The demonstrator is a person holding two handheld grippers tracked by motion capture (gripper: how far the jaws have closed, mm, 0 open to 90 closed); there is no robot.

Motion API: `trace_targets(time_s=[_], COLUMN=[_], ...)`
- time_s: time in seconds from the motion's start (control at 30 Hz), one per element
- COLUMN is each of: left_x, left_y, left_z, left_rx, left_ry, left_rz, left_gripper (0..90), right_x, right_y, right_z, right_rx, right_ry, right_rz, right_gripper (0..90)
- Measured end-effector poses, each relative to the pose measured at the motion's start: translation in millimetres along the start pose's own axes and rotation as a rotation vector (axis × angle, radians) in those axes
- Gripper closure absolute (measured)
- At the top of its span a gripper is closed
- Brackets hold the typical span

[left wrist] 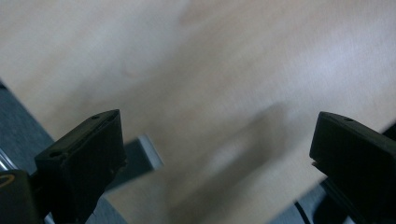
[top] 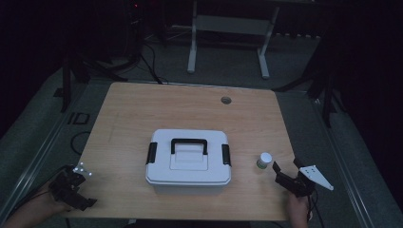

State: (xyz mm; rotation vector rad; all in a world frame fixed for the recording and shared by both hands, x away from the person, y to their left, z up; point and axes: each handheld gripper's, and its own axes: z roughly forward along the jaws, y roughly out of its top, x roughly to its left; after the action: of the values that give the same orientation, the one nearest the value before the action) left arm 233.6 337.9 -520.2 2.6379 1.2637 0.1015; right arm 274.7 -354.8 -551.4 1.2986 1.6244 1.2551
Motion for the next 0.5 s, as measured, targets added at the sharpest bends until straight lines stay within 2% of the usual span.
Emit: trace_targets(time_s=[0.03,0.07,0.1,0.13,0.17,0.2,0.27,0.43,0.47,0.5], left_x=[-1.0,-1.0,-3.2,-3.2,-5.0,-5.7,-5.9,-6.1,-6.1,-5.9], left_y=[1.2,1.2,3.8,3.8,6.7,8.2,10.9,17.9,17.9,20.0], left_z=[0.7,0.7,1.2,1.2,1.9,2.0,1.0,-3.4,-3.4,-4.8], left_rx=[0.028,0.028,0.09,0.09,0.145,0.165,0.197,0.268,0.268,0.303], left_ry=[-0.004,-0.004,0.003,0.003,0.004,0.017,0.01,0.003,0.003,0.007], left_rz=[0.008,0.008,0.053,0.053,0.077,0.092,0.09,0.118,0.118,0.122], left_gripper=[2.8,2.8,2.8,3.0,3.4,3.4,3.5,3.5,3.4,3.5], right_x=[0.1,0.1,0.2,0.1,0.1,0.0,0.0,-0.1,-0.1,-0.3], right_y=[0.0,0.0,0.1,0.1,0.1,0.1,0.0,0.1,0.1,0.2], right_z=[0.0,0.0,-0.3,-0.4,-0.4,-0.5,-0.4,-0.2,-0.2,-0.2], right_rx=[-0.001,-0.001,-0.006,-0.006,-0.005,-0.005,-0.004,-0.003,-0.003,-0.002], right_ry=[-0.001,-0.001,-0.001,-0.001,-0.001,-0.001,0.0,0.001,0.001,0.003], right_rz=[-0.001,-0.001,-0.001,-0.001,-0.001,0.0,-0.001,-0.001,-0.001,-0.001], right_gripper=[11.0,11.0,11.0,11.0,11.0,11.0,10.9,10.9,10.9,10.9])
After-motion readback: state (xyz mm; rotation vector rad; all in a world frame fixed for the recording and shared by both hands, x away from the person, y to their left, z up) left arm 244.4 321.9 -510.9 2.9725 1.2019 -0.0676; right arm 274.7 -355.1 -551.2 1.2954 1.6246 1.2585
